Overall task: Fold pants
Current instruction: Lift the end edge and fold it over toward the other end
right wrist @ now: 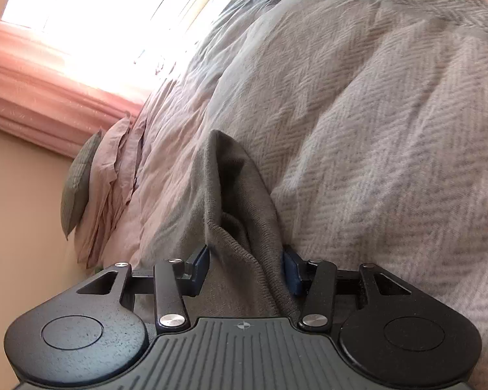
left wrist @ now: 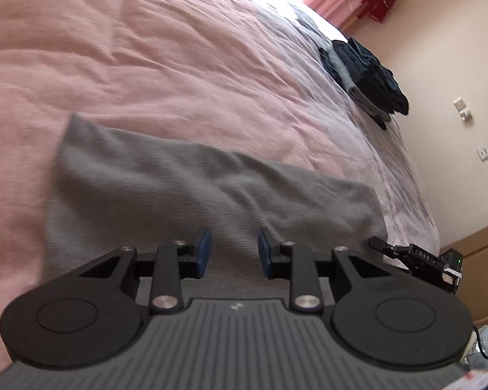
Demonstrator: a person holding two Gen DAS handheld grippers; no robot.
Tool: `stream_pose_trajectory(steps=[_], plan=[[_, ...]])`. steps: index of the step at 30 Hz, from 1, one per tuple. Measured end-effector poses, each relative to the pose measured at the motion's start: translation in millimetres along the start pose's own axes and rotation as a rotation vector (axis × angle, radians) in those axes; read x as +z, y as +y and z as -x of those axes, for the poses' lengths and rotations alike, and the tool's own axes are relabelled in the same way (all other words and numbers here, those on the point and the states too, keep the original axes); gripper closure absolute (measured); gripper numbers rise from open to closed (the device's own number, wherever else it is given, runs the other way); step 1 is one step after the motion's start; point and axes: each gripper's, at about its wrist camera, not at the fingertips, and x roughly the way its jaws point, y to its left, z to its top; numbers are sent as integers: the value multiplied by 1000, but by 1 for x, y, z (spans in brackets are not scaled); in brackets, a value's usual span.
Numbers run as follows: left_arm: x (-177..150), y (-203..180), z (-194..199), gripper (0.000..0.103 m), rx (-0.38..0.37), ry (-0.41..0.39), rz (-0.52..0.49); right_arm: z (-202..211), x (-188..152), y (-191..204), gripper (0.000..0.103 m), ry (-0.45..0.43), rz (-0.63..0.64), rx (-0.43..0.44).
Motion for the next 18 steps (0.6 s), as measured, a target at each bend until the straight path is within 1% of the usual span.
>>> stream_pose_trajectory(steps=[1,3,5,6,8,9,11,12,13,15,16,17,18], plan=[[0,-12,-12,78,-2,10,-27,1,2,-4,61,6,-12,9],[0,-37,-35,78,2,16,-102,3,5,-9,68,17,-31,24],[-1,-57,-54,78,39,19,-182,2,8,-12,71,24,-32,29],[-2,-65,-64,78,79,22,-226,1,8,-13,71,25,-32,28],[-6,-79,-87,80,184,66,-331,-1,9,-13,72,31,-26,17],[-10,-83,-96,80,220,82,-382,-3,9,-12,72,32,-17,10],[-17,-90,-104,80,272,90,-460,-6,7,-9,72,32,-2,-5],[-17,-93,-101,80,281,91,-461,-6,6,-8,72,33,-2,-9],[-15,-94,-93,81,275,84,-440,-7,5,-6,72,36,5,-10],[-11,-88,-72,81,231,52,-361,-7,3,-5,76,43,21,-16],[-10,-83,-62,81,221,40,-325,-7,3,-7,77,46,13,-8],[-10,-75,-53,81,236,42,-293,-8,3,-9,79,47,1,-3],[-12,-67,-45,81,271,52,-272,-9,3,-10,83,54,-10,0]])
